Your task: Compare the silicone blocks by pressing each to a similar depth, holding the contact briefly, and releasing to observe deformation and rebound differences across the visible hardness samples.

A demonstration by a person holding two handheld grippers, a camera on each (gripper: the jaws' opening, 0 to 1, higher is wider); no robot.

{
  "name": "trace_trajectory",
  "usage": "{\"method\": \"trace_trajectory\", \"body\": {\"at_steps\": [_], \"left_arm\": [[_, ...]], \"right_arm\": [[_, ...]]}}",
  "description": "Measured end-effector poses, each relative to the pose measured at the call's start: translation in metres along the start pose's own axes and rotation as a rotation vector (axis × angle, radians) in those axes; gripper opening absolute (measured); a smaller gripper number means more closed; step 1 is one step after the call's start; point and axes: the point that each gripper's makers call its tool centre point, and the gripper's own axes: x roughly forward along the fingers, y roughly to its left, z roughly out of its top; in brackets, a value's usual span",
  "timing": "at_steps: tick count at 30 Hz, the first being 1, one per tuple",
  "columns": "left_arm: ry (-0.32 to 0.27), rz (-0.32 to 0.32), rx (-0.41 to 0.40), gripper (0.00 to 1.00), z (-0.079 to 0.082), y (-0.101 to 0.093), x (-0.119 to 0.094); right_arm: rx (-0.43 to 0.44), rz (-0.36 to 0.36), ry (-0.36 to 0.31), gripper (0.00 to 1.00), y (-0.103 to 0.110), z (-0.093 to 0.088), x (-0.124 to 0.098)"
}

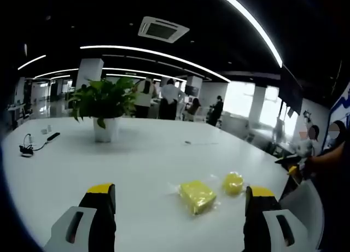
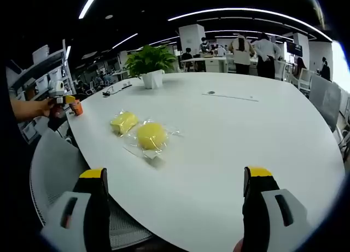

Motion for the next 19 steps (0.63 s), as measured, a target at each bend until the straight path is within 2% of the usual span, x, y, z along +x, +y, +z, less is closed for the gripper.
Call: {"method": "trace_trajectory", "body": {"at_steps": [11, 19], "left_arm": [[0.053, -0.029, 0.042, 1.0, -0.015, -0.005, -0.002], [0.055, -0.026, 0.037, 1.0, -0.017, -0.01, -0.007]], "right_arm": [[0.01, 0.009, -0.074, 0.97, 0.012, 0.014, -0.003], [-0.018, 0.014, -0.085, 0.97, 0.019, 0.02, -0.002]]}}
